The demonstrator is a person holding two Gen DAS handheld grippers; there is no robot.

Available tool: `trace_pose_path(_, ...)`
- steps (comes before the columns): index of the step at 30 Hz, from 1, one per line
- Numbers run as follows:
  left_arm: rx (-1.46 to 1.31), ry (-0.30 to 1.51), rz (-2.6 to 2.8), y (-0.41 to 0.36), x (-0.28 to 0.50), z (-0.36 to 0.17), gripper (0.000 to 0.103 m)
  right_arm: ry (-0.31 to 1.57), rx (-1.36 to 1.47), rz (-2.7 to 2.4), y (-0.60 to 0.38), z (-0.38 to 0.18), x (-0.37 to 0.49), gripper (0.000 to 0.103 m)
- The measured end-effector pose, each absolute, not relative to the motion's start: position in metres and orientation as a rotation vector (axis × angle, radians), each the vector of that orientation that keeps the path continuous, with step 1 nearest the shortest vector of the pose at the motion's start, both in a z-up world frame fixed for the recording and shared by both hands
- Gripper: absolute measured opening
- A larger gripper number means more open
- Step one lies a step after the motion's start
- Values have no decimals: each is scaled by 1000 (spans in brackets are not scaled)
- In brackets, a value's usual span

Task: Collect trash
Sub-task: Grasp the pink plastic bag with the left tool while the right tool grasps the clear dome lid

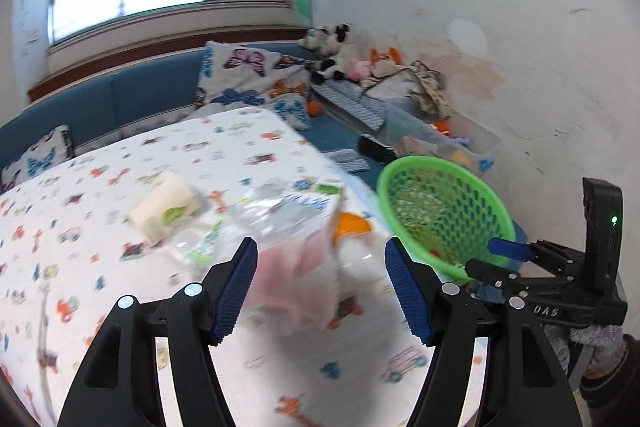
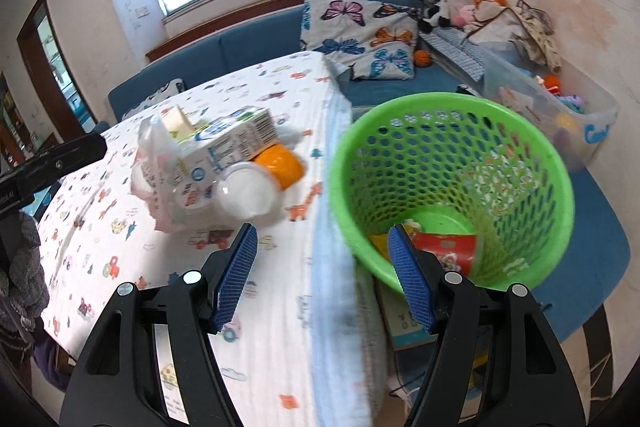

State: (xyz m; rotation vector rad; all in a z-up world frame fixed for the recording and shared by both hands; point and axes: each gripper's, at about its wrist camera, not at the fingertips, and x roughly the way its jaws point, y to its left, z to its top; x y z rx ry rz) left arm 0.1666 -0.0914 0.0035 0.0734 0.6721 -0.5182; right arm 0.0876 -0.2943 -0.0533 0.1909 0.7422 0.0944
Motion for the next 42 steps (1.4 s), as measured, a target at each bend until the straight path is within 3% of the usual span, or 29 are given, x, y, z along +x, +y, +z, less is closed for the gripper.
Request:
trace_pose_path(16, 7, 747, -435, -42, 167, -31, 64, 802, 133, 210, -240, -76, 136, 66)
trace_pose_path(42, 40, 793, -466, -75, 195, -46, 57, 867, 119, 266, -228, -102, 184, 62)
